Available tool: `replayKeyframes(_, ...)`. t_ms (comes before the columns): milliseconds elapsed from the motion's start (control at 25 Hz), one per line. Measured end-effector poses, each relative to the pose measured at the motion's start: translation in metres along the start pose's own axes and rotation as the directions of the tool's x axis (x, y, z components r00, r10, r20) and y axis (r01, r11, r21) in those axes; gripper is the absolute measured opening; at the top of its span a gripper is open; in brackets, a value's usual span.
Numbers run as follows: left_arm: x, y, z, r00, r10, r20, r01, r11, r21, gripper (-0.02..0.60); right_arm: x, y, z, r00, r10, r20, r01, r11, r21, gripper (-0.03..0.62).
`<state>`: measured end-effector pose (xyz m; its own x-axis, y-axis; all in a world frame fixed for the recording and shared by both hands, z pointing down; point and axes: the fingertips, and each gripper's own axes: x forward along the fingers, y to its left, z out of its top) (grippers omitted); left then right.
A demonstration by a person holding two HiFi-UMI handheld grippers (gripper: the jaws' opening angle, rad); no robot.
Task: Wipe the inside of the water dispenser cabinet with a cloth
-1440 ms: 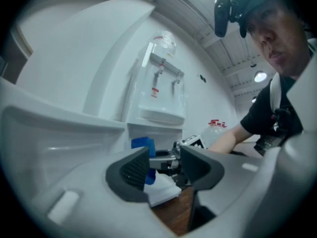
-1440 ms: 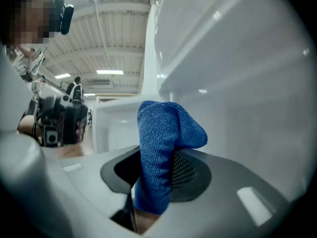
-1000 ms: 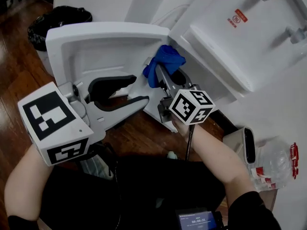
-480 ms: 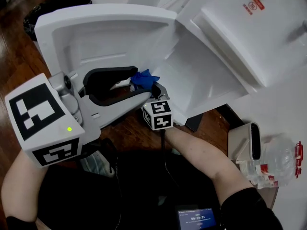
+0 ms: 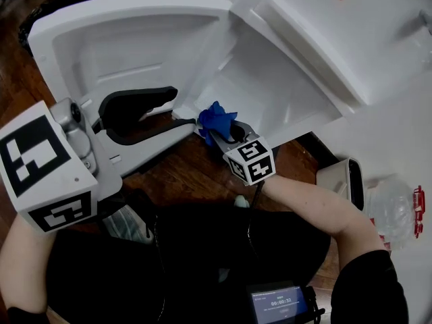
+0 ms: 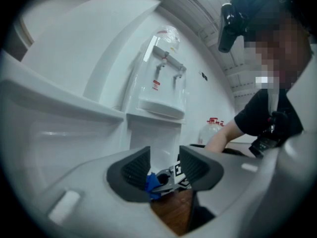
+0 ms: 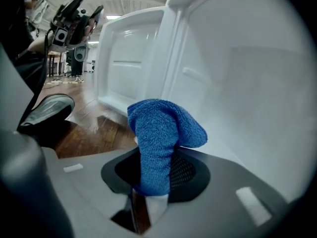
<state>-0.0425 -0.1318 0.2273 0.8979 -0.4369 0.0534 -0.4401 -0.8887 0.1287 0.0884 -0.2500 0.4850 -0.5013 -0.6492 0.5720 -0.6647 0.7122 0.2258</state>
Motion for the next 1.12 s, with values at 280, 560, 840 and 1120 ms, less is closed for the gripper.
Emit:
replayKeyframes(280,0.004,-0.009,-0.008,1.0,-0.011,-0.024,0.012,1.0,0.018,0.186,-0.057,-0.016,-0.055,0.994,0.051,-0.099,-0.063,0.991,-0.121,0.124)
replayKeyframes(560,0.008,-0.013,-0.015,0.998,-0.041,-0.054,0.042,0.999,0.023,0.186,-0.107,-0.03,-0.095,0.977,0.16,-0.142,-0.135,0.975,0.174,0.126)
replayKeyframes(840,0.011,-0.016,-0.019,0.996,-0.044,-0.075,0.046,0.999,0.019,0.186,-0.131,-0.045,-0.097,0.98,0.186,-0.074,-0.107,0.8,0.591,0.127)
replayKeyframes(1120,0.01,-0.016,-0.019,0.997,-0.034,-0.071,0.036,0.999,0.027,0.186,-0.182,-0.079,-0.014,0.994,0.053,0.097,-0.099,0.82,0.564,0.127)
